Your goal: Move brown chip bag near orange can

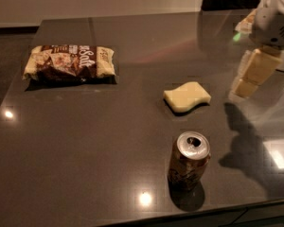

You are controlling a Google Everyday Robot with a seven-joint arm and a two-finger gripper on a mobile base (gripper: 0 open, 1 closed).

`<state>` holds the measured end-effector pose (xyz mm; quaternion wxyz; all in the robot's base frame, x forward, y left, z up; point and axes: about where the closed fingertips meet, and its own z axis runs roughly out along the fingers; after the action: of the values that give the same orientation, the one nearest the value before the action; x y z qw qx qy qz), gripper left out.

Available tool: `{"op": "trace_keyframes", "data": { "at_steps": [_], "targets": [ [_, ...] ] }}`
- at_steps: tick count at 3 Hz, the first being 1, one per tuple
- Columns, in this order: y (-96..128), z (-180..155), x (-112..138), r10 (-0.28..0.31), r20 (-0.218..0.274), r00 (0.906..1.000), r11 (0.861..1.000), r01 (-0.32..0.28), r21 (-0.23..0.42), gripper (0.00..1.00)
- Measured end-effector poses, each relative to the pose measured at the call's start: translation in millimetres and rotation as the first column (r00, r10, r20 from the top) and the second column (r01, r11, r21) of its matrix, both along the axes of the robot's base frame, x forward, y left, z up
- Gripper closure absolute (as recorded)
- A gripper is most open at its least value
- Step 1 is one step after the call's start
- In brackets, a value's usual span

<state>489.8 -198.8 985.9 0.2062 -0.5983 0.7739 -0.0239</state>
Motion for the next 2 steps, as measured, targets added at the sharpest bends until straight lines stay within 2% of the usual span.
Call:
{"op": "trace_keyframes", "data": {
  "at_steps": [1, 2],
  "targets": [
    [26, -1, 58, -0.003, 0.046, 0.9989, 0.999, 0.001, 0.046, 0.0],
    [43, -7, 93, -0.022, 0.055, 0.9983, 0.998, 0.018, 0.068, 0.0]
  ]
}}
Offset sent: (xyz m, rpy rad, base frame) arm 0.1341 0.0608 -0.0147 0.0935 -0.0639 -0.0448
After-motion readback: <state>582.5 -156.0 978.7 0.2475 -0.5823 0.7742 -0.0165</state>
